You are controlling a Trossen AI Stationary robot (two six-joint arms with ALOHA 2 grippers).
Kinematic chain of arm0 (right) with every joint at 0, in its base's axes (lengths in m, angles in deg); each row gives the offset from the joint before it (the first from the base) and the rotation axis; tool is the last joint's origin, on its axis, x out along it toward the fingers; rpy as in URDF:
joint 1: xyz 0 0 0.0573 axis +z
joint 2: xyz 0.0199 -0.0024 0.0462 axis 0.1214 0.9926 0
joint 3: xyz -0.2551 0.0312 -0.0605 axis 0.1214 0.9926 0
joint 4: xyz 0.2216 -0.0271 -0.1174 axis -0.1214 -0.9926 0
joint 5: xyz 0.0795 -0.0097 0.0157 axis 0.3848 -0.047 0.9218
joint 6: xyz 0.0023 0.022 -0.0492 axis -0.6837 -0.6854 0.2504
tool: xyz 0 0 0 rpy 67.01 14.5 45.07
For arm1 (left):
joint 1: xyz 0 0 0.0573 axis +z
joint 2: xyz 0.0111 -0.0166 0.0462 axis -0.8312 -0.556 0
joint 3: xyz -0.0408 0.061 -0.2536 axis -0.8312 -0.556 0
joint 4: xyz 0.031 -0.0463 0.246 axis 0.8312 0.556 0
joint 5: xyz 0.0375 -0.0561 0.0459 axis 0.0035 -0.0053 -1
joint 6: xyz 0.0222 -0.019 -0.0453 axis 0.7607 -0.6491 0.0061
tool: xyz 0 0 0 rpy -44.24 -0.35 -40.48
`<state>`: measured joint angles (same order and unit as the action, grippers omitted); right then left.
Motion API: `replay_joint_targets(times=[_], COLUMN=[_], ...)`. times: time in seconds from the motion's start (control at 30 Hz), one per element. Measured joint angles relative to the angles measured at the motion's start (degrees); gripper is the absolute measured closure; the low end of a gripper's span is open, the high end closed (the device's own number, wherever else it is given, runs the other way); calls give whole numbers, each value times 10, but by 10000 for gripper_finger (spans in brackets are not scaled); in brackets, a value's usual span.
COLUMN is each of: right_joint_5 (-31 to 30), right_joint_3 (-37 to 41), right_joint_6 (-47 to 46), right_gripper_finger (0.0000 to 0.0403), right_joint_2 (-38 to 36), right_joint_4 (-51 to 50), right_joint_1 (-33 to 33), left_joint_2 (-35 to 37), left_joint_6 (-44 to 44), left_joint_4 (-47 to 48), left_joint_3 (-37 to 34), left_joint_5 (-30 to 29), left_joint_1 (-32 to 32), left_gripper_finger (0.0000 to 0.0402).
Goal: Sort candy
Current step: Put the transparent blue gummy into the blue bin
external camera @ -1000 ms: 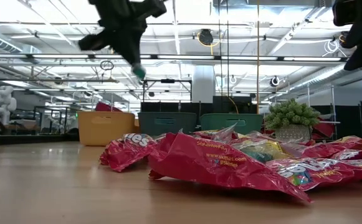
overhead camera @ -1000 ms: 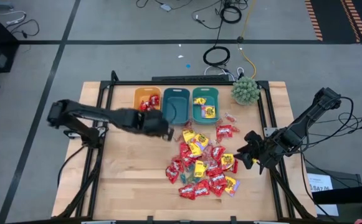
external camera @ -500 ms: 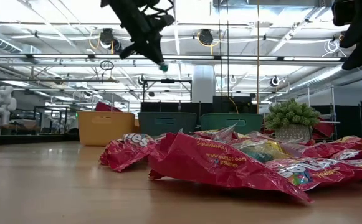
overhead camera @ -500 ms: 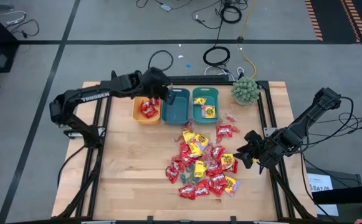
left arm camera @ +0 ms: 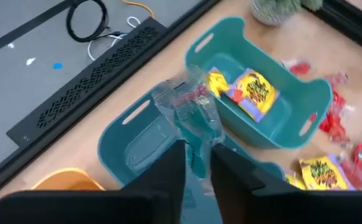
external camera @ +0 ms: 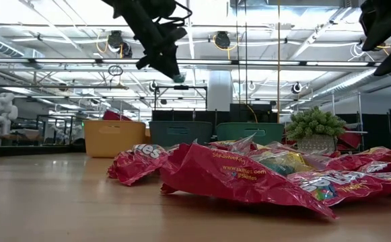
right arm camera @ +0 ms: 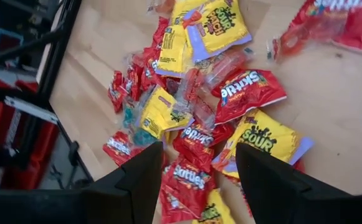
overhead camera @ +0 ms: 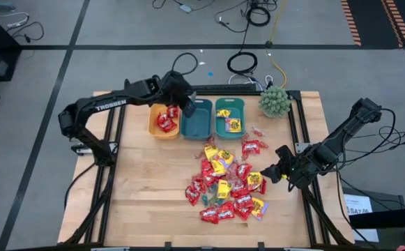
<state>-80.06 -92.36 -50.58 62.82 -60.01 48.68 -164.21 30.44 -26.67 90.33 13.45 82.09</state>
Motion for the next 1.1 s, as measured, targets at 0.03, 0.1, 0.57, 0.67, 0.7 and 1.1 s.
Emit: replay_joint_targets(times=[0.03, 0.1, 0.57, 0.67, 0.7, 1.1], right_joint_5=[0, 0, 1, 0, 1, 1], right_joint_3=[0, 0, 0, 0, 0, 0], right_joint_6=[-7, -15, 39, 62, 69, 112], right_gripper_finger=[209, 209, 209, 209, 209, 209], right_joint_2=[0, 0, 0, 0, 0, 0], right_joint_4=[0, 0, -1, -1, -1, -1], right_joint_1=[0, 0, 0, 0, 0, 0], left_joint_2=[-3, -10, -19, -23, -24, -26], left_joint_6=[8, 19, 69, 133, 137, -50], left_joint_4=[0, 1, 33, 75, 77, 61], left_joint_3=[0, 0, 0, -1, -1, -1], left_joint_5=[4, 10, 17, 14, 14, 1], left_joint_1=[0, 0, -3, -12, -16, -23], left_gripper_finger=[305, 288, 257, 257, 257, 257])
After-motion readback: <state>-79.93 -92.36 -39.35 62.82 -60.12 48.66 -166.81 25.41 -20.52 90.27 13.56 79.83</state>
